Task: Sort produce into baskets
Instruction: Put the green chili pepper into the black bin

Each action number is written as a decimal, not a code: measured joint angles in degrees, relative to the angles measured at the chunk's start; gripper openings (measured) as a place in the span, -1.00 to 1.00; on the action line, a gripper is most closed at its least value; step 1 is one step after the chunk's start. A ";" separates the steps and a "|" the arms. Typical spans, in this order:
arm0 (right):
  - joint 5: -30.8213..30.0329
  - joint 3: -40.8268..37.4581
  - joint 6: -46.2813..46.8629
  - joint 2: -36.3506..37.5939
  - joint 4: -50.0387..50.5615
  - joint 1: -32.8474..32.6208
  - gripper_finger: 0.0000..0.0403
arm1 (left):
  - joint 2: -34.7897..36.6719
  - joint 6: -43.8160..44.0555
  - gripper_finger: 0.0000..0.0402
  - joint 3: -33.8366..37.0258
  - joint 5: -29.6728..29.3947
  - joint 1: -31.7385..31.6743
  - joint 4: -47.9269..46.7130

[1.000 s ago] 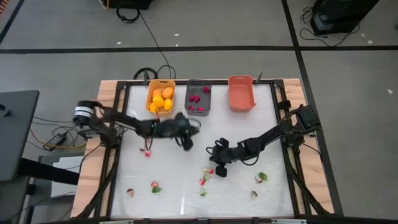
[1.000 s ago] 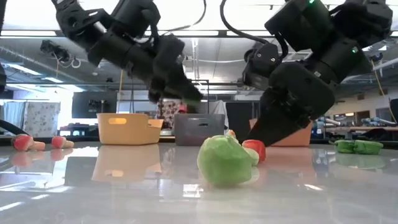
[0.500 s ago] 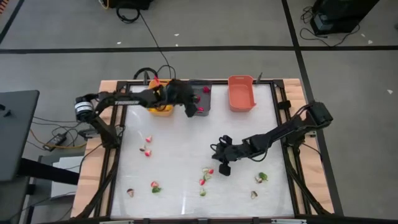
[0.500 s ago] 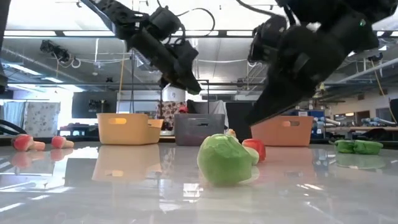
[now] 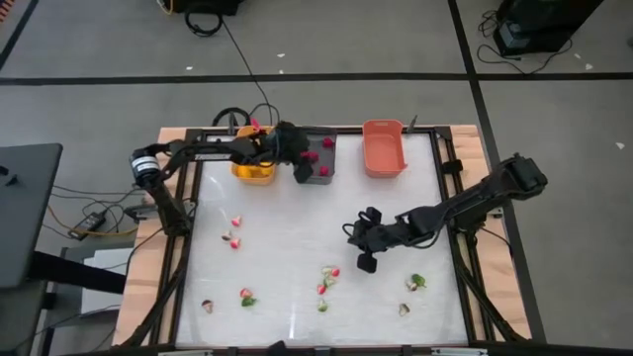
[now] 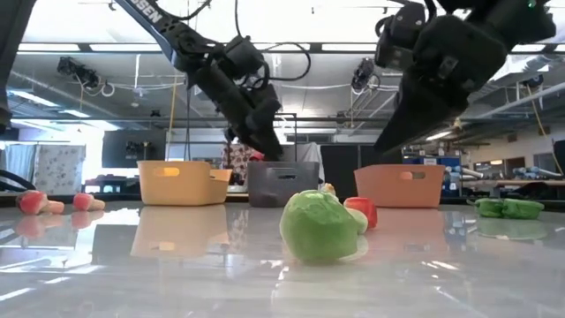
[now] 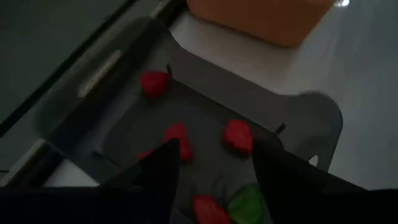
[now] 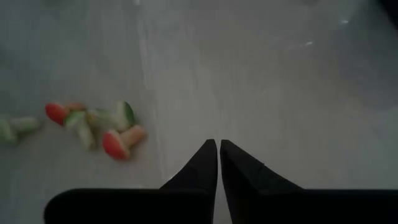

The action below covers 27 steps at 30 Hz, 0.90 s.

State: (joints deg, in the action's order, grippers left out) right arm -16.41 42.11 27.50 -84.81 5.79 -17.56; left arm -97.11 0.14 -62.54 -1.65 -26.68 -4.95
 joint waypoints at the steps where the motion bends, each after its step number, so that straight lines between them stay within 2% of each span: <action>1: -0.03 -0.02 0.10 0.98 1.60 0.02 -0.83 | 0.94 -0.01 0.04 0.00 -0.15 0.00 -0.05; 9: -0.74 -0.02 7.89 9.48 20.65 0.17 -0.90 | 9.01 -0.07 0.03 0.00 -0.21 4.85 -5.15; 16: -1.14 0.00 14.59 12.30 38.45 0.17 -0.86 | 9.22 0.02 0.03 0.21 -2.78 15.21 -8.73; 20: 1.18 0.00 14.30 12.28 42.53 -0.22 -0.67 | 9.13 0.30 0.03 2.24 -6.12 21.74 -5.56; 24: 1.63 0.00 13.45 12.24 44.15 -0.78 -0.38 | 9.10 2.92 0.03 5.00 -6.68 26.47 -1.75; 27: 1.66 -0.07 16.37 11.32 45.32 -1.05 -0.18 | 9.10 5.10 0.03 7.99 -6.73 29.22 0.95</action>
State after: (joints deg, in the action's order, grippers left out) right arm -14.75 42.04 43.87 -73.48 51.11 -18.61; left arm -88.01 5.24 -54.56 -8.39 2.55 -4.00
